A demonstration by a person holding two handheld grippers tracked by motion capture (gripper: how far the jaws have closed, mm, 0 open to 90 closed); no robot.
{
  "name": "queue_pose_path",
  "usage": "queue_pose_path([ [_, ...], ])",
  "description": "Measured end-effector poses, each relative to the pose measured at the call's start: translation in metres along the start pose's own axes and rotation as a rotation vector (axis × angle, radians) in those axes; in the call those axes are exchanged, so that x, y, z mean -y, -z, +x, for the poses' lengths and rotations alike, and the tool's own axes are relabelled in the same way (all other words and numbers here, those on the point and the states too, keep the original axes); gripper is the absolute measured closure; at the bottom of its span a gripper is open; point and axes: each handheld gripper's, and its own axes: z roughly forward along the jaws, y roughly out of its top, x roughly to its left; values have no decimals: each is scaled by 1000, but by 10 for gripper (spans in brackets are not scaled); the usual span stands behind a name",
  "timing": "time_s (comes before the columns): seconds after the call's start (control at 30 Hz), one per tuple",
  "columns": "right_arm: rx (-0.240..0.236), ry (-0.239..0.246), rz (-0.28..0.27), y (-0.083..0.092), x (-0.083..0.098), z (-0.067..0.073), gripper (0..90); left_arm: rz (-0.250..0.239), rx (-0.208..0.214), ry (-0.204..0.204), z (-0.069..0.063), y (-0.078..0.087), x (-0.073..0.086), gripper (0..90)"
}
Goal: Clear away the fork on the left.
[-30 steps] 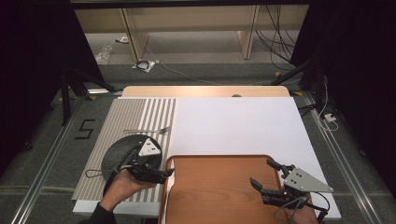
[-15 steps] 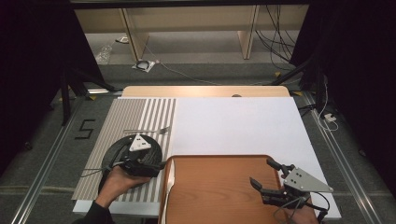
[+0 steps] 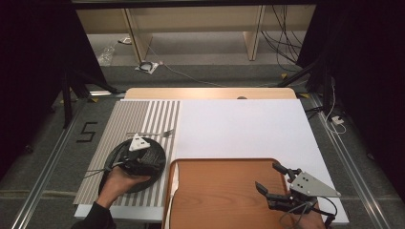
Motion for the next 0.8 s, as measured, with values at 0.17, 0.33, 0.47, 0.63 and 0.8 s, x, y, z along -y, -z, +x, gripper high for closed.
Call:
queue_pose_path([
  [0.17, 0, -5, 6, -1, 1, 0, 194, -11, -24, 1, 8, -1, -3, 194],
  [0.33, -1, -11, 3, -1, 1, 0, 195, -6, -35, 5, 17, -2, -6, 196],
  [0.47, 1, -9, 3, -2, 1, 1, 195, 12, -50, 10, 28, -6, -10, 197],
  [0.63, 0, -16, 5, -2, 1, 0, 195, 45, -60, -15, 39, -15, -18, 203],
  [0.8, -2, -12, 2, -2, 1, 0, 195, 59, -62, -24, 48, -21, -24, 206],
])
